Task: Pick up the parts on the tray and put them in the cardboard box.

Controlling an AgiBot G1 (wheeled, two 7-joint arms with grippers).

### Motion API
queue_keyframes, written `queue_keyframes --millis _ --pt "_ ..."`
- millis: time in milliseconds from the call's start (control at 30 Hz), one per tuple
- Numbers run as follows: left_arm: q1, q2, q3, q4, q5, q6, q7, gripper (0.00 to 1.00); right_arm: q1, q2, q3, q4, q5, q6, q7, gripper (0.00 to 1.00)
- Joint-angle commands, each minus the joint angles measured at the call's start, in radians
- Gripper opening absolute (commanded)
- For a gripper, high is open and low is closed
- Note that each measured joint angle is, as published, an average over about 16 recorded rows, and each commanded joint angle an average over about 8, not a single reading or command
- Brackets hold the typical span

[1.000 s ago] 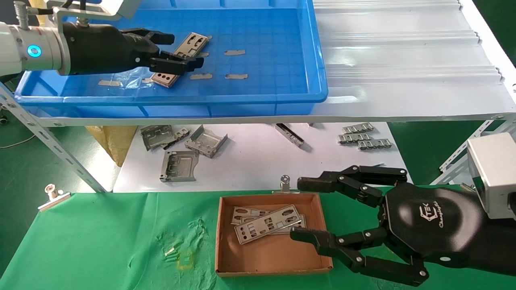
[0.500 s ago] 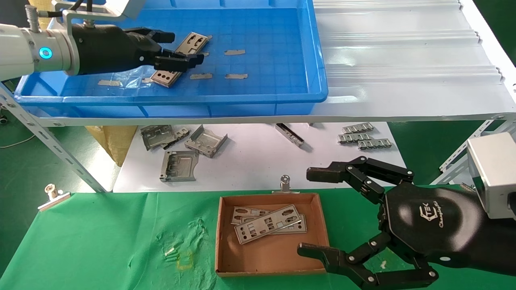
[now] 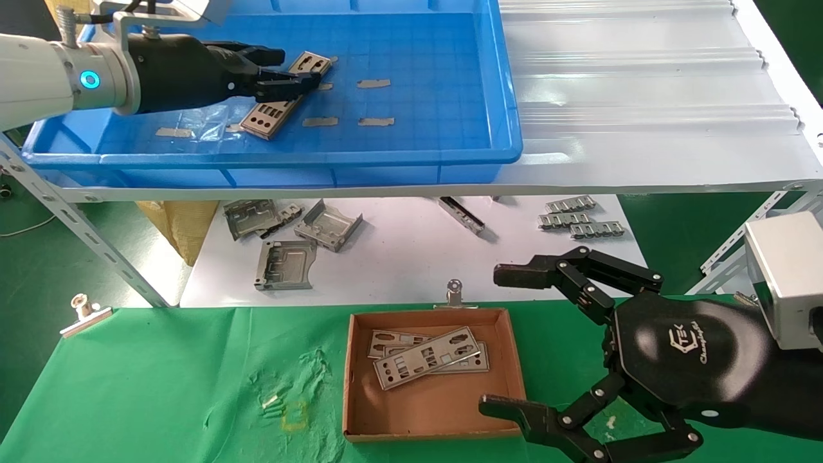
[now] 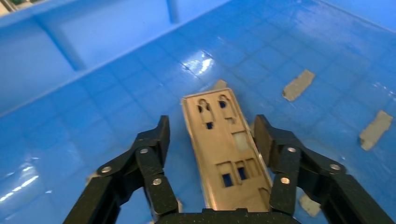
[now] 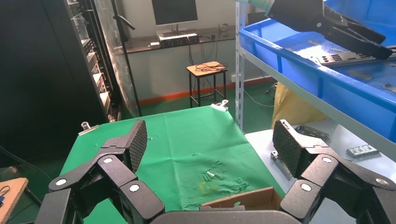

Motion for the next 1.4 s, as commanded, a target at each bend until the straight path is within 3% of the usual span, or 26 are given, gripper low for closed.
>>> queue_keyframes --millis 33,167,233,300,467,1400 --pt "-0.001 0.004 0.003 0.002 0.004 0.005 -0.006 0.04 0.000 0.000 0.000 0.000 0.000 0.000 0.000 1.00" --pt "-0.002 0.002 0.007 0.001 0.010 0.018 -0.009 0.22 0.000 0.000 0.000 0.000 0.000 0.000 0.000 1.00" --pt "-0.002 0.001 0.009 0.002 0.013 0.019 -0.010 0.24 0.000 0.000 0.000 0.000 0.000 0.000 0.000 1.00" --pt "-0.002 0.000 0.011 0.002 0.015 0.019 -0.011 0.20 0.000 0.000 0.000 0.000 0.000 0.000 0.000 1.00" --pt "-0.002 -0.003 0.011 -0.001 0.015 0.012 -0.010 0.00 0.000 0.000 0.000 0.000 0.000 0.000 0.000 1.00" --pt "0.005 -0.003 -0.025 -0.020 -0.035 -0.142 0.064 0.00 0.000 0.000 0.000 0.000 0.000 0.000 0.000 1.00"
